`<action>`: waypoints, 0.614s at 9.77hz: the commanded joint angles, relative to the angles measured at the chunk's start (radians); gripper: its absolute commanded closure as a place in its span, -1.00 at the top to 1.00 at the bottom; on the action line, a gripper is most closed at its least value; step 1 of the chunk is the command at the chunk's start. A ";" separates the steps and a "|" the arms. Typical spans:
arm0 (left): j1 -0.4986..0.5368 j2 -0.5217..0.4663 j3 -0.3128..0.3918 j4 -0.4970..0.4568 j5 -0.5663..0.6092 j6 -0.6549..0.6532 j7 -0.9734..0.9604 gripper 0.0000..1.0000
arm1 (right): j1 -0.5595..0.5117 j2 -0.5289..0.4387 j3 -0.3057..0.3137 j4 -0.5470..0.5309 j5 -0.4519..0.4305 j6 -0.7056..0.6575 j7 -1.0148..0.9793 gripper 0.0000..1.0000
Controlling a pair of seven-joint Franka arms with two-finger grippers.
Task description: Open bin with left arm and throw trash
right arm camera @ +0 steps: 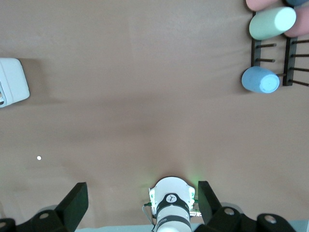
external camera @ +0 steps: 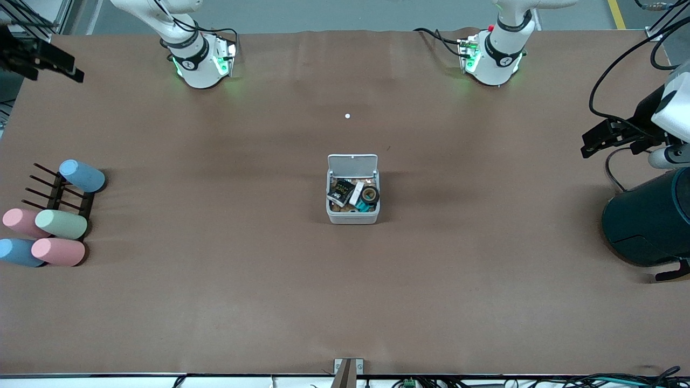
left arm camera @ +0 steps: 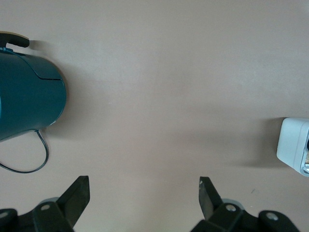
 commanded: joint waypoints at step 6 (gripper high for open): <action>0.002 0.004 0.002 0.013 0.001 0.003 0.018 1.00 | -0.004 0.168 0.011 0.088 -0.026 0.084 -0.018 0.99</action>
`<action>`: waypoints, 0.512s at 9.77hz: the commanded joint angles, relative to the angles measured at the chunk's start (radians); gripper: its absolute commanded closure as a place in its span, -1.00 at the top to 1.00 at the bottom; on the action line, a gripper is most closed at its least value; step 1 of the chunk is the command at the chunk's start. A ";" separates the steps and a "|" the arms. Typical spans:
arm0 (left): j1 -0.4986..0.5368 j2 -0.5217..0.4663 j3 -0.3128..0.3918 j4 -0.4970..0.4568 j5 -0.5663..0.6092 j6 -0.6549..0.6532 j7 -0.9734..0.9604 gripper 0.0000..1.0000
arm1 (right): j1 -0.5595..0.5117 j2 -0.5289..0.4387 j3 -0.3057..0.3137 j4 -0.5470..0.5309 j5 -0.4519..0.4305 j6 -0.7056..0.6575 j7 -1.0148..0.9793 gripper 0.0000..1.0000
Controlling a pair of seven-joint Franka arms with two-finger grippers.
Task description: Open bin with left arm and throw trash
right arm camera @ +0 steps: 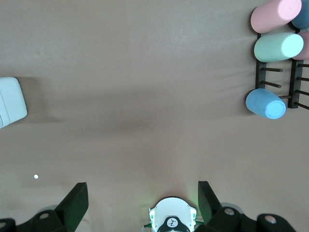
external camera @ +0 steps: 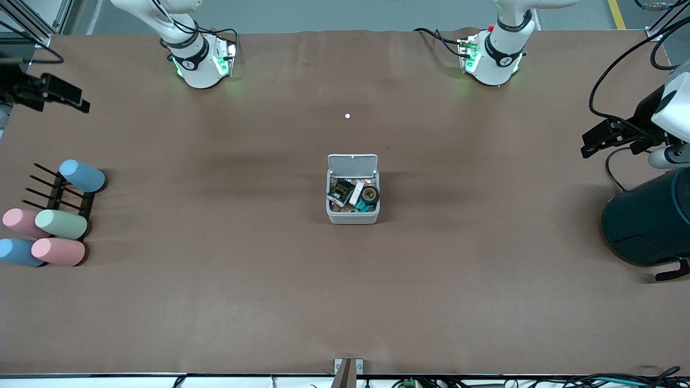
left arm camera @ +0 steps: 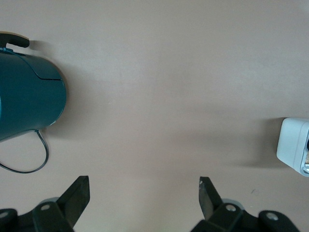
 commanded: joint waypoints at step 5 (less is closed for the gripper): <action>0.001 0.003 0.001 0.013 0.004 0.003 0.014 1.00 | -0.004 0.016 0.004 0.017 -0.029 0.025 -0.012 0.99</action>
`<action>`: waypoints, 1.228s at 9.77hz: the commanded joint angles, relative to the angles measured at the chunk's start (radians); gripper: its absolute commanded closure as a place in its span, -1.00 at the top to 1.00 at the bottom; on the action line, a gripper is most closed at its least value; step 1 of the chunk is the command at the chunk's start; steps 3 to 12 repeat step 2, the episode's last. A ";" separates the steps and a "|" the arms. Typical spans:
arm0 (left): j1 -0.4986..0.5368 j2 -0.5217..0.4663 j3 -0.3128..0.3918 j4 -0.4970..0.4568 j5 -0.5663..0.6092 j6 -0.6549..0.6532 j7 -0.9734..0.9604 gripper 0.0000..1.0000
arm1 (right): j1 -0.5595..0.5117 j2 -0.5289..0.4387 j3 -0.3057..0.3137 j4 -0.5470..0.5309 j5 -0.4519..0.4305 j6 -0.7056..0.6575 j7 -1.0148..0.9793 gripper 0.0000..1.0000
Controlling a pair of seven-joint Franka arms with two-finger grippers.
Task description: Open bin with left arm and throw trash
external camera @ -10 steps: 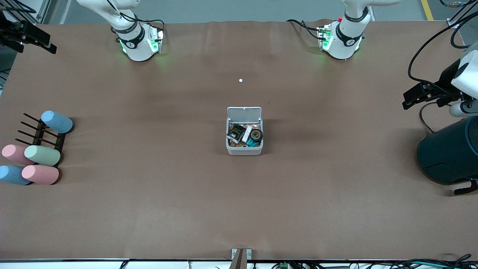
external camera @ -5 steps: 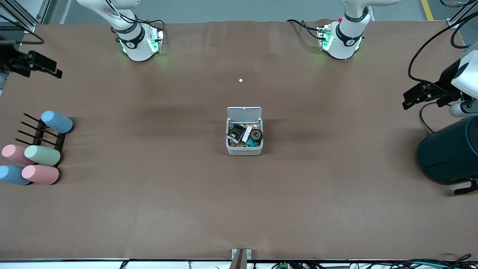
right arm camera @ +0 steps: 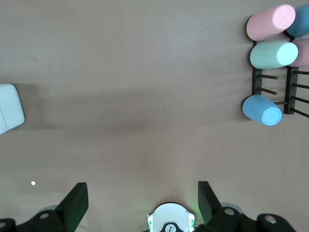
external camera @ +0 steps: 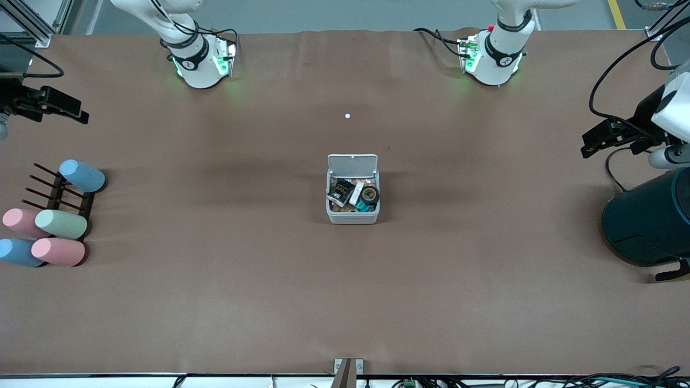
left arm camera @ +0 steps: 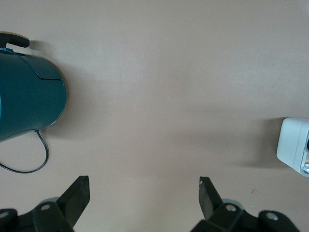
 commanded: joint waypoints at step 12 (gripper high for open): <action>0.001 0.005 0.000 0.013 0.003 0.003 0.014 1.00 | -0.006 -0.003 0.005 -0.046 -0.018 0.073 -0.010 0.99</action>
